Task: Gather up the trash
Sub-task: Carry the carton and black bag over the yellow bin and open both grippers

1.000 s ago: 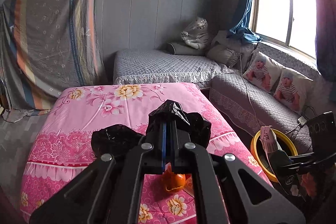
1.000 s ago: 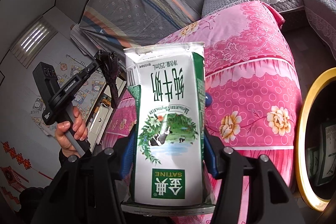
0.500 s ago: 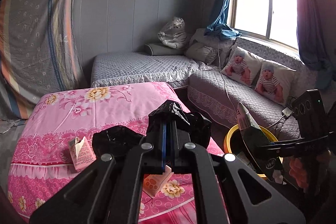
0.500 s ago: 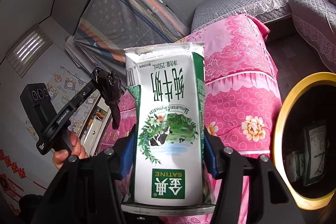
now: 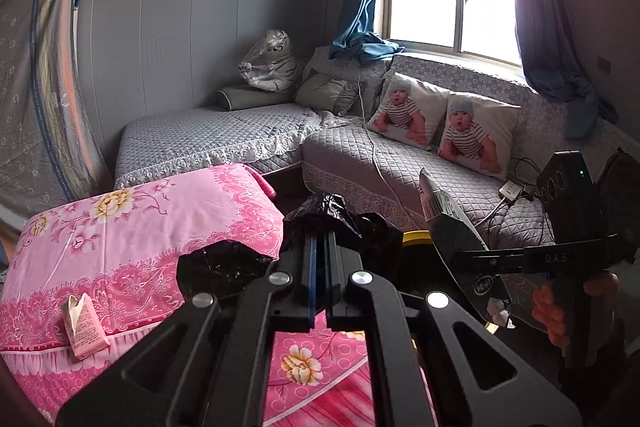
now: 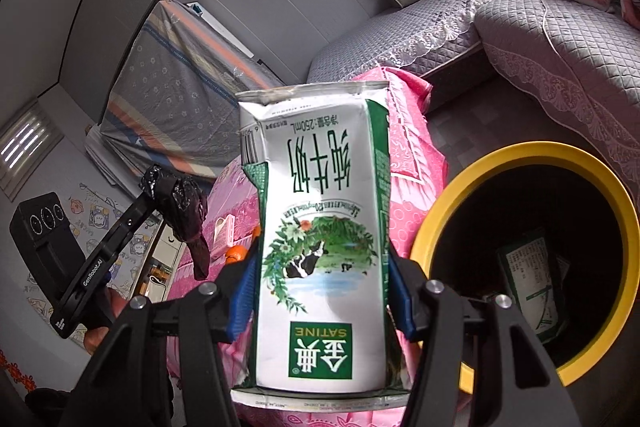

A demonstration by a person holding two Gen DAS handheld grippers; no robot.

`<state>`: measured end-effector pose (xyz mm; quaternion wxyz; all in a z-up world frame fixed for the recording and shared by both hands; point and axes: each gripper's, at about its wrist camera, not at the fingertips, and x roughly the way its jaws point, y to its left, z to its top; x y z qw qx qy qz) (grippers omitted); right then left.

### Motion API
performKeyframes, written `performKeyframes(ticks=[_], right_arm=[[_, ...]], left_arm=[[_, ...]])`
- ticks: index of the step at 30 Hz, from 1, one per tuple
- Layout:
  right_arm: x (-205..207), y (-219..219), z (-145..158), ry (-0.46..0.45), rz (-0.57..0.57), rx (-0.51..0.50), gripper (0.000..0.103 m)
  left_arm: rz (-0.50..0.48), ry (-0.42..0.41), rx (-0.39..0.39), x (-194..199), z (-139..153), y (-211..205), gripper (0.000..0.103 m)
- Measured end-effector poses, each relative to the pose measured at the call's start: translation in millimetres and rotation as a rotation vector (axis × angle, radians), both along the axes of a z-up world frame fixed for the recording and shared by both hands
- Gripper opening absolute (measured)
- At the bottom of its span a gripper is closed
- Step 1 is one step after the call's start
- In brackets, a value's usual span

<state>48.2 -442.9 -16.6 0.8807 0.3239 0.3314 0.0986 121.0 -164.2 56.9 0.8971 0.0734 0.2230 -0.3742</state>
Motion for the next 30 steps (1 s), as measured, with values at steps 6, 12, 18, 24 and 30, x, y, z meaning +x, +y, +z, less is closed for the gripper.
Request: performKeyframes(ticks=[6,12,18,24,30], right_arm=[[-12.6,-29.3,-17.5,0.028,-0.097,-0.014,0.052],[-20.7,-50.4,-35.8,0.068,-0.178,-0.024,0.052],[-25.6,-63.9,-51.8,0.116,-0.245,-0.058,0.052],[-23.9,-72.4,-65.9,0.166,-0.283,-0.058,0.052],[-22.3,-78.5,-77.7,0.222,-0.314,-0.042,0.052]], left_arm=[[-0.084,-0.003,0.026,-6.2,-8.0,-40.0,0.002],[-0.144,-0.004,0.04,-12.0,-14.9,-74.6,0.002],[-0.18,0.001,0.047,-16.2,-26.4,-99.4,0.002],[-0.211,0.061,0.043,-11.8,-42.2,-126.2,0.002],[-0.236,0.117,0.061,-0.2,-63.7,-152.6,0.002]])
